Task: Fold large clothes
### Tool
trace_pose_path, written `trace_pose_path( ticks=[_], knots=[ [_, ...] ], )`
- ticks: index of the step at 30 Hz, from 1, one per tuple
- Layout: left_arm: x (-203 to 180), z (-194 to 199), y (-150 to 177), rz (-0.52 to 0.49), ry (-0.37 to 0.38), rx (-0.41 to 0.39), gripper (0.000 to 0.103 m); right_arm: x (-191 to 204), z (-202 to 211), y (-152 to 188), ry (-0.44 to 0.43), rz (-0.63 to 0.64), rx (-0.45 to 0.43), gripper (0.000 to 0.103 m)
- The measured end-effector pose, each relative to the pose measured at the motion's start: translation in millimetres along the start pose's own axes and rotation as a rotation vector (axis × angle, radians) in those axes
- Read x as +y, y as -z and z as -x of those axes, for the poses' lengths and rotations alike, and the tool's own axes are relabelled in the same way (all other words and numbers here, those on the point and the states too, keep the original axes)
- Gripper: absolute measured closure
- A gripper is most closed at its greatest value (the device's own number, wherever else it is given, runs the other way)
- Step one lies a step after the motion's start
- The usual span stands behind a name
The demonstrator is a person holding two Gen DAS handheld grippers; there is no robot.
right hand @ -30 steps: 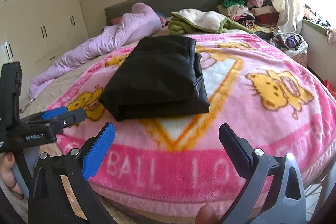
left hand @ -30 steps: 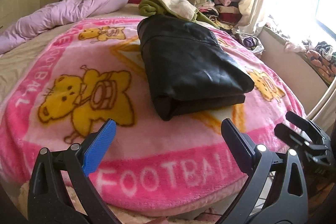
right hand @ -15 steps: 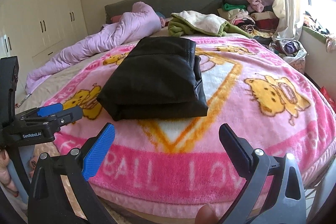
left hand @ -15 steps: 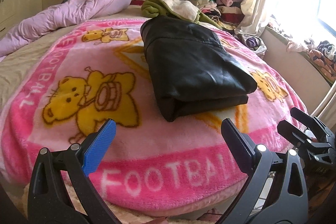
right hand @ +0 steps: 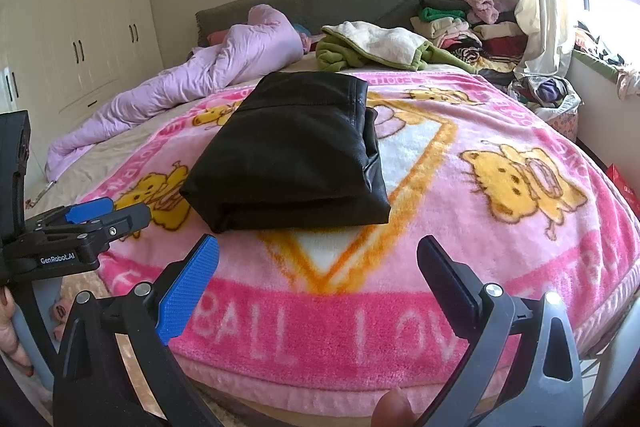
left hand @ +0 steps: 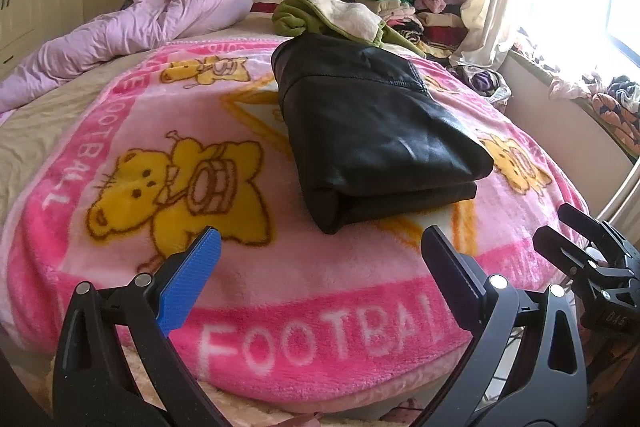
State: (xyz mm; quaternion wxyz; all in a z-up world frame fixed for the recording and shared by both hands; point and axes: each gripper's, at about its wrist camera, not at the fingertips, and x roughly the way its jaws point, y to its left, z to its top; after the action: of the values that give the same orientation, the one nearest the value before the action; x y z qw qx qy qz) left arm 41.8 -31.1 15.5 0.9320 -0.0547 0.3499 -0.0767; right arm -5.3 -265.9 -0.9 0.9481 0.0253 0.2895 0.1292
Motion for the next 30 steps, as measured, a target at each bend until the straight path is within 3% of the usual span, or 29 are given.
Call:
trace_pose_path(
  ticks=[30],
  knots=[
    [-0.6,-0.2,0.7,-0.011,-0.005,0.001,0.009,5.0,-4.4,4.0,-0.002,0.019,0.020,0.004]
  ],
)
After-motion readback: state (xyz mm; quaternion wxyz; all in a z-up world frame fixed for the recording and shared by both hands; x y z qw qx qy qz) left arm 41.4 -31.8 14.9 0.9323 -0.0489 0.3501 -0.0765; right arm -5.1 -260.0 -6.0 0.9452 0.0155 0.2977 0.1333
